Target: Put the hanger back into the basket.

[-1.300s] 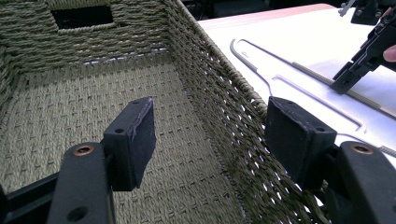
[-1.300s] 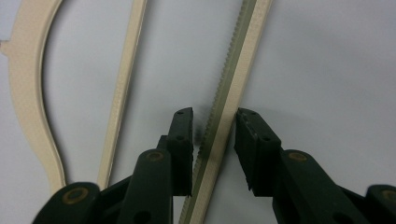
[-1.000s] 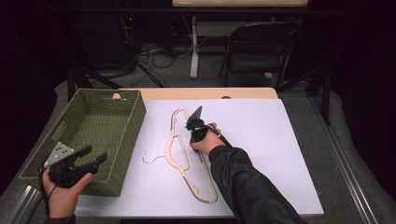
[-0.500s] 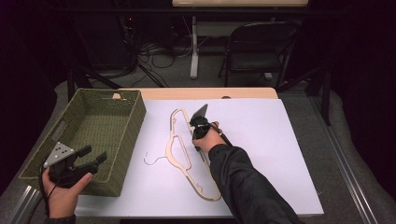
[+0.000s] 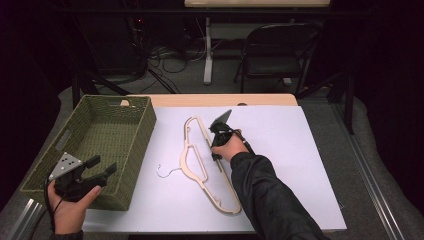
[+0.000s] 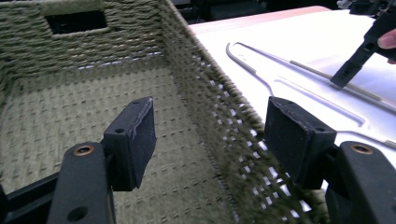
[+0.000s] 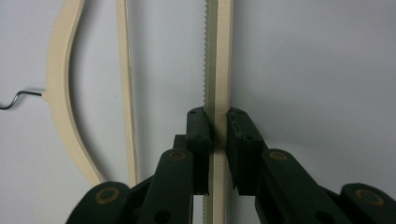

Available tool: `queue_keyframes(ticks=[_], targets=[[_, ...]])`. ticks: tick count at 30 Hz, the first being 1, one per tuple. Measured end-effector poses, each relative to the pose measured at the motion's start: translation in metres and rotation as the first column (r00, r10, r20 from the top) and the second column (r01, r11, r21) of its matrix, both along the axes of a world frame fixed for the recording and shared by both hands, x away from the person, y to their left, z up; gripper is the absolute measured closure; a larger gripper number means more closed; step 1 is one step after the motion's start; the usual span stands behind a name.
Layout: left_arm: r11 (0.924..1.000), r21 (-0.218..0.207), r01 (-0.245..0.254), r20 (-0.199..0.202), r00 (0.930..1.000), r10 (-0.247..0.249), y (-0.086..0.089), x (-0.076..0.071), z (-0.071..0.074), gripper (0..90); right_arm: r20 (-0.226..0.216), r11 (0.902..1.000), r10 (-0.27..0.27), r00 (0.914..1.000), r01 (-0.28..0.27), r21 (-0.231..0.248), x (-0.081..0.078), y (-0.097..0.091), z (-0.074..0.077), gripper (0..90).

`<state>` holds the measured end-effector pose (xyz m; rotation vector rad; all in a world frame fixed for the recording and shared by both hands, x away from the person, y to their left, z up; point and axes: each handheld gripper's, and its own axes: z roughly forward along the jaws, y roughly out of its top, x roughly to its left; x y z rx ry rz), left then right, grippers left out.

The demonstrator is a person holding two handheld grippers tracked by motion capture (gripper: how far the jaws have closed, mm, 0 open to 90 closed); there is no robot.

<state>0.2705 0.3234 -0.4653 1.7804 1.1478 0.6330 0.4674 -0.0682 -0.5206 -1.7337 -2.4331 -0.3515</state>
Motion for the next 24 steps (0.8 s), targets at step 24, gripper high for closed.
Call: queue_keyframes(ticks=[24], targets=[[0.9232, -0.037, 0.383, -0.031, 0.9229, -0.384, -0.150, -0.015, -0.019, 37.7, 0.150, 0.9559, -0.060, 0.9869, 0.013, 0.293, -0.031, -0.050, 0.043, 79.9]])
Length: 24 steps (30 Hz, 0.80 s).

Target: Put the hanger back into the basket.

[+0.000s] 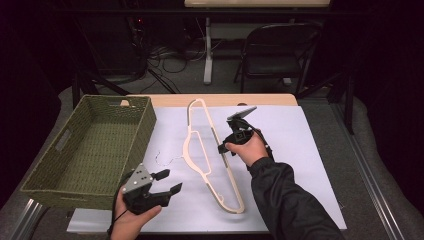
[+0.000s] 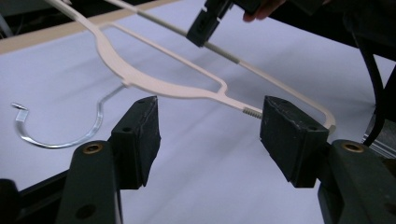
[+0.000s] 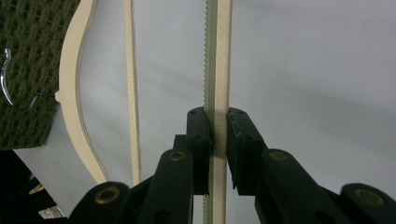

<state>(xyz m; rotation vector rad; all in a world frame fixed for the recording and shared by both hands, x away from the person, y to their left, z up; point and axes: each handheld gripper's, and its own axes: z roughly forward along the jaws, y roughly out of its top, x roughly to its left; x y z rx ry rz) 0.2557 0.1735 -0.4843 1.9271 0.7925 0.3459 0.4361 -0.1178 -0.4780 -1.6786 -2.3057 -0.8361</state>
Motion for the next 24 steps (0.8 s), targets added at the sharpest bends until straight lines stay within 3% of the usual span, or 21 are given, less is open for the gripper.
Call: queue_keyframes(ticks=[3, 4, 12, 15, 18, 24], targets=[[1.0000, 0.004, 0.007, -0.016, 0.9998, -0.007, -0.007, 0.005, -0.006, 37.7, 0.015, 0.9999, -0.005, 0.9999, 0.005, 0.015, -0.003, -0.001, 0.003, 79.9], [1.0000, -0.003, 0.004, -0.044, 0.9990, -0.004, -0.012, 0.010, -0.012, 37.7, 0.022, 0.9996, -0.012, 0.9997, 0.012, 0.025, -0.006, -0.002, 0.005, 79.9], [0.9997, -0.023, -0.007, -0.101, 0.9949, 0.005, -0.024, 0.026, -0.022, 36.8, 0.033, 0.9988, -0.021, 0.9992, 0.019, 0.044, -0.007, -0.001, 0.006, 79.9], [0.9999, -0.006, -0.014, -0.114, 0.9934, 0.013, -0.030, 0.032, -0.025, 35.9, 0.028, 0.9991, -0.015, 0.9995, 0.014, 0.041, -0.006, 0.000, 0.006, 79.9], [0.9991, -0.029, -0.032, -0.162, 0.9864, 0.027, -0.036, 0.038, -0.031, 34.9, 0.031, 0.9988, -0.011, 0.9995, 0.010, 0.048, -0.006, 0.002, 0.005, 79.9], [0.9978, -0.052, -0.040, -0.197, 0.9799, 0.029, -0.043, 0.042, -0.038, 34.6, 0.038, 0.9974, -0.021, 0.9991, 0.018, 0.070, -0.006, 0.001, 0.005, 79.9]])
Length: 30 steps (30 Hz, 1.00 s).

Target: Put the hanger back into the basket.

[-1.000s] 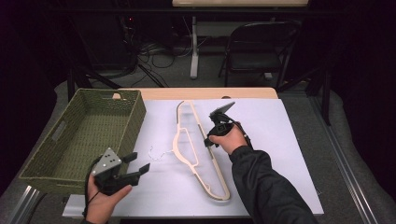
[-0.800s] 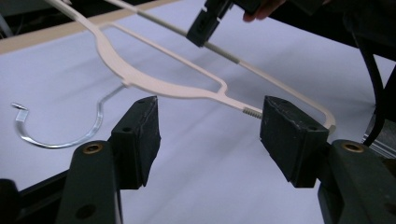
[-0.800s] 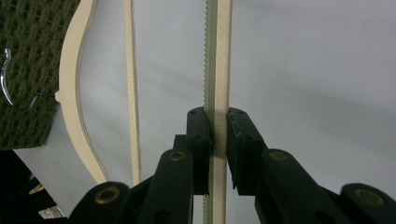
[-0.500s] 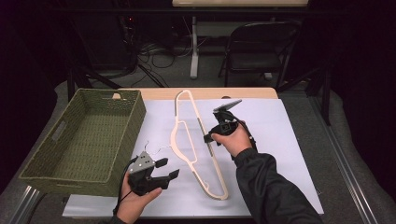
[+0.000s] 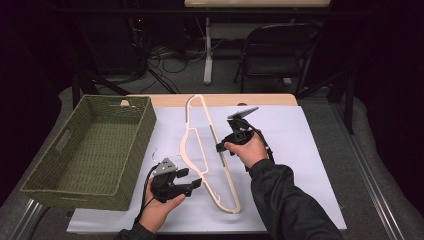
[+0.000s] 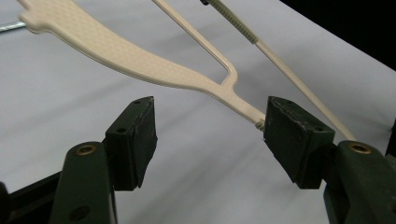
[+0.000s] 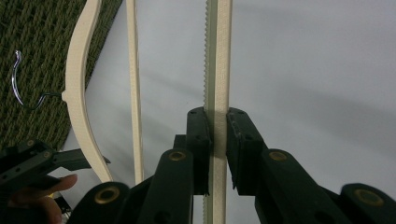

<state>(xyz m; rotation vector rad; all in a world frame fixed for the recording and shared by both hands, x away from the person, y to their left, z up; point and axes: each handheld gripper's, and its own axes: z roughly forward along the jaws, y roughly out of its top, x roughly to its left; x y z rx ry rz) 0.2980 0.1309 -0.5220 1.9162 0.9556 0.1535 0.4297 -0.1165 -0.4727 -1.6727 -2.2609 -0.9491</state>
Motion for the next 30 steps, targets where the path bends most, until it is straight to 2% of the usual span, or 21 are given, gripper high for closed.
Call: queue_keyframes(ticks=[5, 8, 13, 17, 20, 22, 24, 26, 29, 30], targets=[[0.9993, -0.038, 0.004, -0.025, 0.9997, -0.005, -0.006, 0.004, -0.002, 35.6, -0.006, 0.9998, -0.013, 0.9999, 0.013, 0.012, -0.001, 0.001, -0.002, 79.9], [0.9963, -0.086, -0.005, -0.042, 0.9991, 0.001, -0.013, 0.008, -0.005, 37.0, -0.009, 0.9997, -0.006, 0.9999, 0.007, 0.023, -0.001, 0.001, -0.003, 79.9], [0.9960, -0.089, -0.012, -0.037, 0.9993, 0.008, -0.019, 0.011, -0.007, 40.4, -0.010, 0.9989, -0.006, 0.9999, 0.007, 0.046, -0.001, 0.001, -0.004, 79.9], [0.9965, -0.081, -0.020, -0.031, 0.9993, 0.018, -0.021, 0.012, -0.008, 49.7, -0.015, 0.9981, -0.013, 0.9998, 0.014, 0.061, -0.002, 0.001, -0.005, 79.9], [0.9950, -0.094, -0.032, -0.025, 0.9992, 0.030, -0.020, 0.013, -0.008, 56.3, -0.034, 0.9959, -0.030, 0.9990, 0.032, 0.084, -0.002, 0.001, -0.007, 79.8], [0.9945, -0.099, -0.035, -0.027, 0.9991, 0.033, -0.020, 0.013, -0.008, 58.8, -0.028, 0.9952, -0.031, 0.9991, 0.033, 0.092, -0.003, 0.002, -0.009, 79.7], [0.9942, -0.099, -0.041, -0.034, 0.9987, 0.038, -0.019, 0.014, -0.008, 61.7, -0.037, 0.9959, -0.017, 0.9992, 0.021, 0.089, -0.003, 0.003, -0.011, 79.7], [0.9915, -0.124, -0.037, -0.049, 0.9983, 0.031, -0.017, 0.016, -0.009, 64.2, -0.048, 0.9957, -0.013, 0.9988, 0.017, 0.091, -0.003, 0.004, -0.014, 79.6], [0.9928, -0.116, -0.028, -0.057, 0.9982, 0.021, -0.017, 0.016, -0.009, 66.5, -0.053, 0.9960, -0.014, 0.9985, 0.018, 0.088, -0.003, 0.006, -0.017, 79.4], [0.9929, -0.117, -0.021, -0.060, 0.9981, 0.014, -0.017, 0.016, -0.009, 66.5, -0.080, 0.9964, -0.024, 0.9965, 0.031, 0.079, -0.004, 0.007, -0.017, 79.3]])
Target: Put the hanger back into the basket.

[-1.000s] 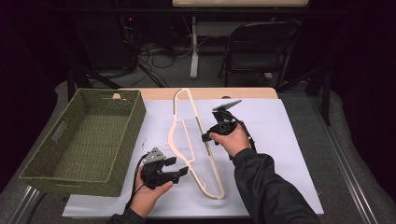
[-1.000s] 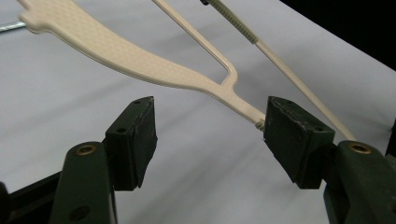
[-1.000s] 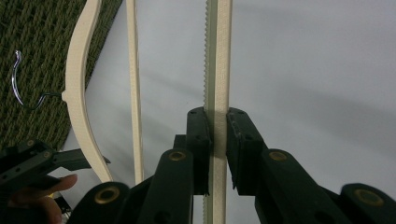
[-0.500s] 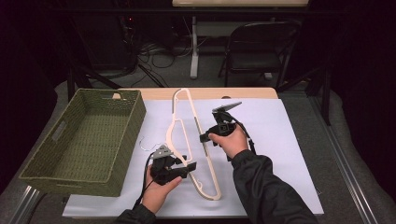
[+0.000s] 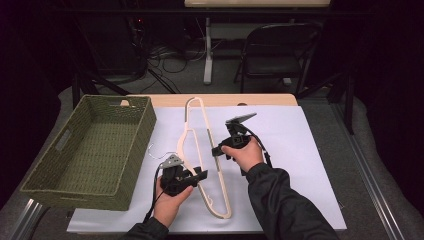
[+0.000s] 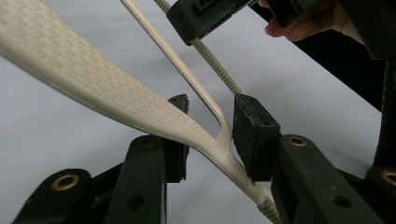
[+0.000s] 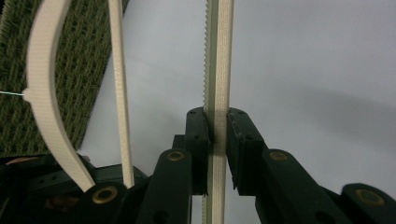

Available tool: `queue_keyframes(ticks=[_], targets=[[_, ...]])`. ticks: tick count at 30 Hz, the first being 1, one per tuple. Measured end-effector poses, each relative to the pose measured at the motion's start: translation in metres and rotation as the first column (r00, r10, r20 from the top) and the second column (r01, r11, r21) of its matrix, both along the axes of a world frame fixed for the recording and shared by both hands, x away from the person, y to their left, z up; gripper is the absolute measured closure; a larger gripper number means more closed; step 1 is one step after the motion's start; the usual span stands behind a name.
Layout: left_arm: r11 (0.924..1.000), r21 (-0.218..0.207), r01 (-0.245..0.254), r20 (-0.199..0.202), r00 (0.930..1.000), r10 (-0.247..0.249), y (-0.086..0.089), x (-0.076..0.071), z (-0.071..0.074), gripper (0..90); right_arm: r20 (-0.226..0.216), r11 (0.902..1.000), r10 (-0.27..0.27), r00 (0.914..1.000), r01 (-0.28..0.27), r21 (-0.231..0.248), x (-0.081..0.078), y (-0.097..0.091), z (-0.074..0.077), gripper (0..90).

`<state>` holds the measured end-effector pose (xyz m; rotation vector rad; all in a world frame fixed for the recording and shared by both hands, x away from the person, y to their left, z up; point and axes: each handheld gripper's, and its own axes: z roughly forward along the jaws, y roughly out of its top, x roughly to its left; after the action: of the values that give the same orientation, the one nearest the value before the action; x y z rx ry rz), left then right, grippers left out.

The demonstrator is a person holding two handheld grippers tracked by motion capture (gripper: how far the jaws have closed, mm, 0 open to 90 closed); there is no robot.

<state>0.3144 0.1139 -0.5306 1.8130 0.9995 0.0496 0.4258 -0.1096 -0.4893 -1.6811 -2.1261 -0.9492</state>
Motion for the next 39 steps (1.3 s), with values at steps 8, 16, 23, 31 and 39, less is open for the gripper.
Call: queue_keyframes(ticks=[8, 16, 23, 31, 39], targets=[[0.9999, -0.011, 0.007, -0.011, 0.9999, -0.008, 0.006, 0.005, 0.005, 74.7, -0.008, 0.9968, 0.045, 0.9989, -0.046, -0.066, 0.000, 0.000, -0.009, 75.2], [0.9993, -0.038, 0.000, -0.080, 0.9968, -0.003, 0.010, 0.013, 0.007, 78.7, -0.024, 0.9934, 0.048, 0.9985, -0.050, -0.103, -0.001, 0.004, -0.015, 70.2], [0.9967, -0.079, -0.019, -0.151, 0.9885, 0.007, 0.014, 0.022, 0.010, 82.6, -0.021, 0.9920, 0.070, 0.9973, -0.072, -0.104, 0.000, 0.002, -0.018, 67.5], [0.9888, -0.140, -0.053, -0.230, 0.9729, 0.019, 0.019, 0.029, 0.009, 85.7, -0.005, 0.9940, 0.056, 0.9984, -0.056, -0.094, -0.003, 0.000, -0.016, 65.5], [0.9905, -0.118, -0.070, -0.232, 0.9718, 0.041, 0.017, 0.031, 0.017, 86.9, 0.036, 0.9937, 0.066, 0.9972, -0.062, -0.093, -0.006, -0.005, -0.013, 65.1]])
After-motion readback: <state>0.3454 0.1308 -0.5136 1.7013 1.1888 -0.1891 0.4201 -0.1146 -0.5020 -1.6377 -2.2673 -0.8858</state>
